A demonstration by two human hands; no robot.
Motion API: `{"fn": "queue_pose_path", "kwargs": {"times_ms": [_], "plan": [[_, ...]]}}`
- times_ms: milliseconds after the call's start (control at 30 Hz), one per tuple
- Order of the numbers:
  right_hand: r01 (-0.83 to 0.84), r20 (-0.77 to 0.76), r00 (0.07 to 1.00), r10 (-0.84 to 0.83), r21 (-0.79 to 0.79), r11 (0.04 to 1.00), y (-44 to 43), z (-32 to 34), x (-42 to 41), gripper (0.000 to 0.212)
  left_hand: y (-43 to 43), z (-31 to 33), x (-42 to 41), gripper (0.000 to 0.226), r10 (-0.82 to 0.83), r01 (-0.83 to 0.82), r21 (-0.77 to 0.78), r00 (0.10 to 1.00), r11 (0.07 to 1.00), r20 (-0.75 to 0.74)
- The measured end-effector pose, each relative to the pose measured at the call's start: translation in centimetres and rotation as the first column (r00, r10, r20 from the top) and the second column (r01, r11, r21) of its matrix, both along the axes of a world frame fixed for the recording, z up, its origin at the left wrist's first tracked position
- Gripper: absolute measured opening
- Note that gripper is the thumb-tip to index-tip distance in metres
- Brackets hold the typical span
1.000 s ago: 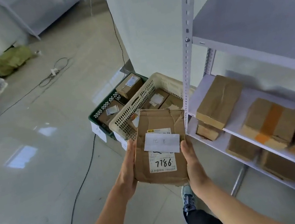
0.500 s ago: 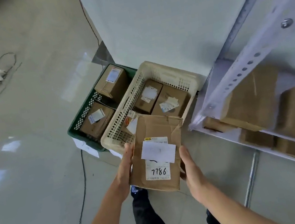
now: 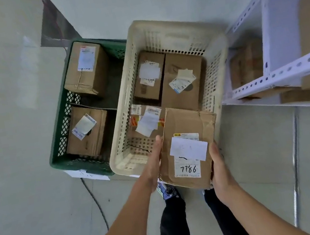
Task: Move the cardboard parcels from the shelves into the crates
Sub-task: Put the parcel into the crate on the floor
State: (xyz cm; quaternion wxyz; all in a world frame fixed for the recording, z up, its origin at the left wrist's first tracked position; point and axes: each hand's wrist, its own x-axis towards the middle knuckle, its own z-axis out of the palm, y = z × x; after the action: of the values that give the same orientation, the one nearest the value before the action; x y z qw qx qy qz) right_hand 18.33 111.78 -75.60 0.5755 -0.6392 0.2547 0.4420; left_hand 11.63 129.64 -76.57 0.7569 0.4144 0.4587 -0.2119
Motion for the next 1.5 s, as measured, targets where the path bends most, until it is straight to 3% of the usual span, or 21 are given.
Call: {"fn": "queue_pose_path", "kwargs": {"times_ms": [100,267,400,567,800,933,1000,1100,1200,1267,1333,1433,1500], "plan": [[0.033,0.014,0.999,-0.033,-0.030,0.999,0.5,-3.6,0.1,0.091,0.0,-4.0,0.9,0.077,-0.019,0.019,-0.041,1.000,0.999,-0.006],[0.084,0.004,0.996,-0.084,-0.107,0.991,0.1,-8.9,0.7,0.115,-0.3,-9.6,2.2,0.076,-0.073,0.071,-0.093,0.997,0.993,-0.018],[0.100,0.036,0.995,-0.096,-0.143,0.985,0.2,-11.6,1.5,0.079,-0.5,-12.5,3.5,0.081,-0.112,0.107,-0.111,0.993,0.988,-0.047],[0.067,-0.012,0.997,-0.071,-0.184,0.981,0.7,-14.8,2.8,0.100,-0.7,-15.6,4.8,0.080,-0.140,0.131,-0.073,0.981,0.989,-0.135],[0.015,-0.097,0.994,-0.042,-0.267,0.964,0.8,-18.2,4.2,0.093,-1.5,-18.5,5.1,0.084,-0.085,0.092,0.030,0.980,0.995,-0.183],[0.008,-0.039,0.999,-0.021,-0.288,0.957,1.2,-19.2,4.3,0.061,-2.1,-19.0,5.7,0.114,-0.045,0.058,0.063,0.980,0.996,-0.193],[0.030,-0.017,0.999,-0.038,-0.313,0.949,1.7,-19.3,4.5,0.046,-2.3,-19.4,5.8,0.108,-0.021,0.040,0.094,0.981,0.995,-0.193],[-0.050,-0.048,0.998,0.036,-0.363,0.931,1.7,-19.4,4.7,0.054,-2.8,-19.6,5.7,0.085,0.008,0.020,0.132,0.979,0.991,-0.202],[-0.127,-0.068,0.992,0.107,-0.466,0.876,1.6,-19.3,5.1,0.023,-3.4,-19.5,5.4,0.095,0.065,-0.030,0.167,0.975,0.986,-0.210],[-0.125,-0.101,0.991,0.087,-0.483,0.866,1.8,-19.2,5.8,0.016,-3.6,-19.5,5.2,0.105,0.096,-0.064,0.163,0.977,0.984,-0.193],[-0.149,-0.170,0.982,0.079,-0.454,0.879,2.1,-18.9,6.7,0.029,-3.9,-19.4,5.2,0.110,0.124,-0.096,0.155,0.976,0.983,-0.181],[-0.200,-0.269,0.959,0.091,-0.410,0.890,2.7,-18.7,7.7,0.073,-4.1,-19.1,5.7,0.111,0.205,-0.170,0.185,0.961,0.968,-0.185],[-0.209,-0.299,0.950,0.086,-0.408,0.889,3.1,-18.6,8.1,0.087,-4.2,-19.0,6.3,0.111,0.239,-0.199,0.207,0.952,0.958,-0.193]]}}
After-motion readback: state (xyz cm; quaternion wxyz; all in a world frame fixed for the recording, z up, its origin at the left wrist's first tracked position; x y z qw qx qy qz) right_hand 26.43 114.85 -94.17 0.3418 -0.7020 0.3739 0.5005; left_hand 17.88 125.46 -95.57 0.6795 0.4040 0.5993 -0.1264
